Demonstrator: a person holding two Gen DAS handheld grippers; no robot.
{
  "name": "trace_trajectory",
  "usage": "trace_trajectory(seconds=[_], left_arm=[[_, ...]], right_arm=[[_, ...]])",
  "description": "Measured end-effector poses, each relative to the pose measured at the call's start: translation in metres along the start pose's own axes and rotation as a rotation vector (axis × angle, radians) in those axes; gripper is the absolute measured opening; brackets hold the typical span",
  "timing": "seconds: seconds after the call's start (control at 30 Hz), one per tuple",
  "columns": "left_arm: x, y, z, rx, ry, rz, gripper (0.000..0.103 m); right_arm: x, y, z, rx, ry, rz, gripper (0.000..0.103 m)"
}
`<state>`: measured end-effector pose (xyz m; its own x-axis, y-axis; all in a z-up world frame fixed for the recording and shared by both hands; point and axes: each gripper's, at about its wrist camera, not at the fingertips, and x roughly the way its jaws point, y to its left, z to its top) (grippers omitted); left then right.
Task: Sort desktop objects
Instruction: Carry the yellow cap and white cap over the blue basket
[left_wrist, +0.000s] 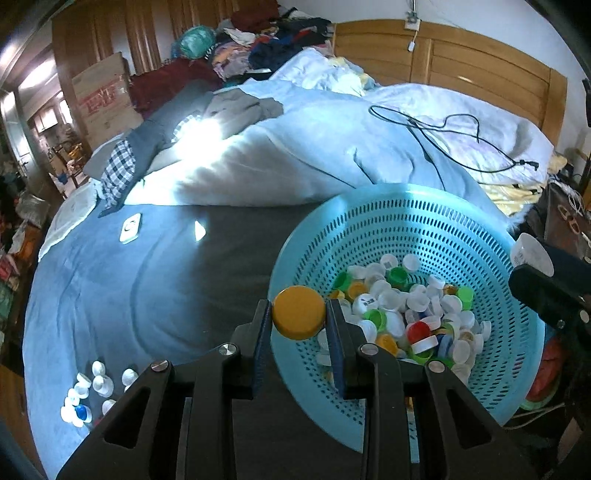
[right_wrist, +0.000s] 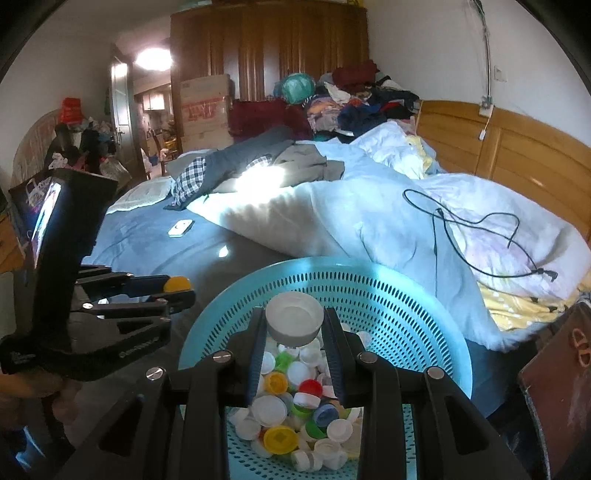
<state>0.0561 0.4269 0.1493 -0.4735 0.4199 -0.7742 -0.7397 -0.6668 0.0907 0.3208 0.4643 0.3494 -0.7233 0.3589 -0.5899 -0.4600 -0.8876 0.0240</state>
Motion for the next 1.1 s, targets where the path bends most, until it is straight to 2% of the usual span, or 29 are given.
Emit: trace_trajectory(seconds=[0.4,1.1], left_arm=[[0.009,-0.019,0.007,0.027,0.021,-0.051,0.024],[0.023,-0.027,0.007,0.03,0.042,-0.069,0.024]], right_arm=[[0.008,-0.004,-0.006,0.006,0.02,0.008,0.033],[0.018,-0.007,-0.011,0.007,0.043,0.007,0.033]])
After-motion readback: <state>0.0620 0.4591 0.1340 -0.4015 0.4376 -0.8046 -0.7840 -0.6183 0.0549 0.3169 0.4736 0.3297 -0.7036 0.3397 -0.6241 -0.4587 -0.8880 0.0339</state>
